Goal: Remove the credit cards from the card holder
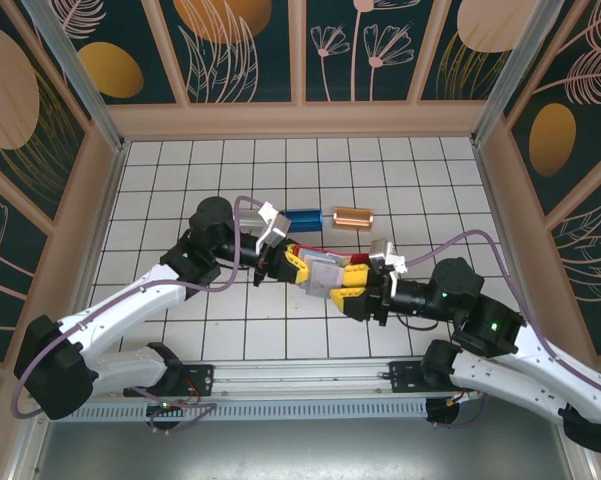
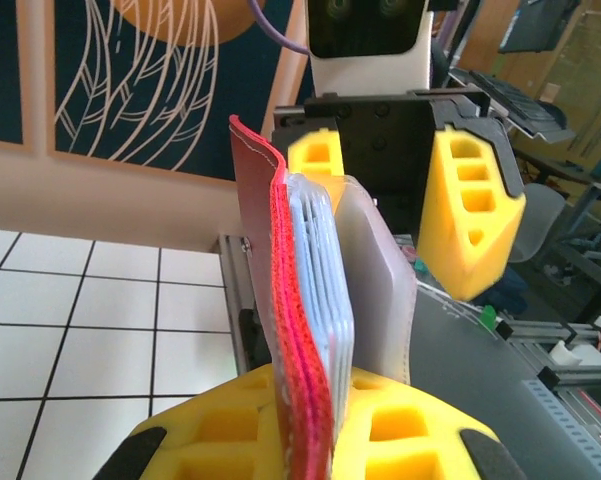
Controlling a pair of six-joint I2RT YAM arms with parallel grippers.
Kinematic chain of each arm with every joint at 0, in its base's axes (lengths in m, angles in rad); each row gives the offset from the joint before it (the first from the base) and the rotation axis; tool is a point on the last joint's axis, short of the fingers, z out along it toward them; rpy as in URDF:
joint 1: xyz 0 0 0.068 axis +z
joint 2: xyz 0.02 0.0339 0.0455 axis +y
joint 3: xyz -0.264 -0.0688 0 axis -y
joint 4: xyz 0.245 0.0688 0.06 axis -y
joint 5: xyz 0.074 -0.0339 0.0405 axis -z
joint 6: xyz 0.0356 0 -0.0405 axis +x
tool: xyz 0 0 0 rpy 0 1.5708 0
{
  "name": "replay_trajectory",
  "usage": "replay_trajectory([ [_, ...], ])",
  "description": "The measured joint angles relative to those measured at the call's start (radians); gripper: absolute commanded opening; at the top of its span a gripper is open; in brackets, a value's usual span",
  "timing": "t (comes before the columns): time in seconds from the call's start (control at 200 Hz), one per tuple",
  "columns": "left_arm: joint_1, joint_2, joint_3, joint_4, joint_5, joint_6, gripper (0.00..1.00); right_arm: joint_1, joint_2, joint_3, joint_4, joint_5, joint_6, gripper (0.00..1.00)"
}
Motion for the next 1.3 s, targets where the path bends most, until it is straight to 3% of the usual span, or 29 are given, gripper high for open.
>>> replay_trajectory([
  [0.44,0.0,0.007,0.005,-0.026,-0.07,-0.002,0.0,0.0,0.034,-0.063,0.103,0.017,0.027,0.46],
  [0.666,0.008,0.007,0.005,-0.04,-0.061,-0.001,0.0,0.0,-0.008,-0.1,0.135,0.016,0.04,0.34],
  [1.011,0.047,0.009,0.002,0.012,0.013,-0.026,0.0,0.0,-0.098,-0.108,0.117,0.0,0.04,0.25],
  [1.121,0.051,0.01,0.002,0.008,0.025,-0.026,0.0,0.0,-0.103,-0.105,0.092,0.008,0.034,0.14],
  [1.161,0.051,0.01,0.002,0.002,0.028,-0.023,0.0,0.0,-0.105,-0.1,0.074,0.021,0.028,0.16],
  [1.211,0.051,0.011,0.002,-0.009,0.028,-0.019,0.0,0.0,-0.103,-0.092,0.06,0.04,0.03,0.26],
  [1.301,0.051,0.013,0.002,-0.019,0.027,-0.014,0.0,0.0,-0.096,-0.079,0.05,0.071,0.03,0.27],
])
